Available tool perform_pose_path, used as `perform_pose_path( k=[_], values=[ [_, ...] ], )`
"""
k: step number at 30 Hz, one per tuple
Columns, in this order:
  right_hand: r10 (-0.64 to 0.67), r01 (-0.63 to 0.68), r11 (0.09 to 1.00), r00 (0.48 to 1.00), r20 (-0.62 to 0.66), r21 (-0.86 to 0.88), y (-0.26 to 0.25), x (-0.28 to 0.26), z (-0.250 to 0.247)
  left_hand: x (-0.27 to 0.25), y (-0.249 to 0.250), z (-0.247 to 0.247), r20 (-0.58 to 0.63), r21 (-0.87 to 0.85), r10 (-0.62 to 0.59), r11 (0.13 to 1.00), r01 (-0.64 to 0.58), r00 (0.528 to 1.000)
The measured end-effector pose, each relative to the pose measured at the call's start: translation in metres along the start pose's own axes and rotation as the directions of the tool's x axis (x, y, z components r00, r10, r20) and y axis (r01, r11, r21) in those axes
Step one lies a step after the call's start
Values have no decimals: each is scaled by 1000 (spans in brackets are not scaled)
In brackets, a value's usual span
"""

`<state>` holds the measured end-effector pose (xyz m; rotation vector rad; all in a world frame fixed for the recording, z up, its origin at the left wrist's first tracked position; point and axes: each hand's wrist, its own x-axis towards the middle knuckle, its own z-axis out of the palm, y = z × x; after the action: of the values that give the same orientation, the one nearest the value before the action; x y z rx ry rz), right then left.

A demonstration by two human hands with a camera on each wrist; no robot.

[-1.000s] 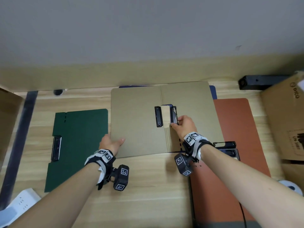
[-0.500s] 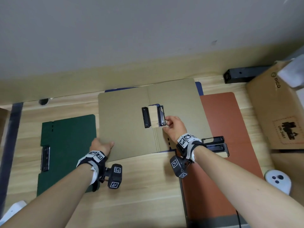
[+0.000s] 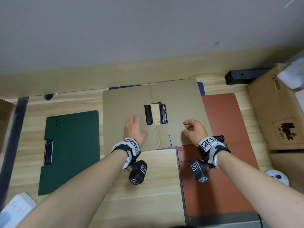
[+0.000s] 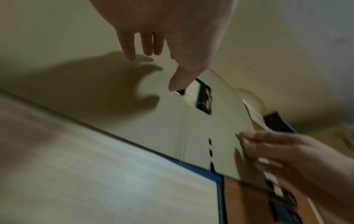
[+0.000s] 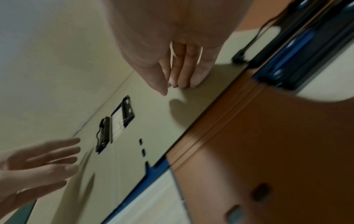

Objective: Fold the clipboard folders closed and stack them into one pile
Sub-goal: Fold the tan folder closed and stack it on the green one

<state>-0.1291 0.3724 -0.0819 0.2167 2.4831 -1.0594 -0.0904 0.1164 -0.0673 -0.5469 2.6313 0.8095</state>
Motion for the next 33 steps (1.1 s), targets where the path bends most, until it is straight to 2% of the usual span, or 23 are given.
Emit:
perform_pose_path(
  k=[2, 5, 7, 8, 12, 18, 24, 29, 33],
  values=[
    [8, -9, 999, 1000, -30, -37, 18, -7, -19, -2, 25, 19, 69, 23, 179, 983, -181, 981],
    [55, -64, 986, 996, -64, -155, 49, -20, -53, -10, 62, 51, 226, 71, 403, 901, -428, 887],
    [80, -94, 960, 995, -60, -263, 68, -26, -71, -16, 81, 72, 360, 156, 472, 820, -550, 805],
    [76, -85, 949, 996, -42, -303, 77, -29, -76, -19, 88, 82, 409, 211, 469, 786, -582, 783],
    [-27, 46, 913, 998, 51, -406, 89, -30, -79, -25, 111, 100, 477, 363, 377, 738, -569, 794],
    [-96, 143, 841, 989, 115, -522, 79, -19, -79, -25, 137, 104, 535, 408, 264, 751, -519, 803],
    [-94, 178, 799, 980, 173, -574, 70, -7, -81, -24, 136, 109, 545, 422, 263, 735, -531, 796],
    [-108, 212, 757, 973, 203, -618, 63, -2, -87, -21, 131, 102, 566, 466, 264, 679, -567, 781],
    [-162, 237, 727, 971, 175, -644, 70, -9, -90, -24, 126, 100, 586, 489, 226, 667, -561, 779]
  ],
)
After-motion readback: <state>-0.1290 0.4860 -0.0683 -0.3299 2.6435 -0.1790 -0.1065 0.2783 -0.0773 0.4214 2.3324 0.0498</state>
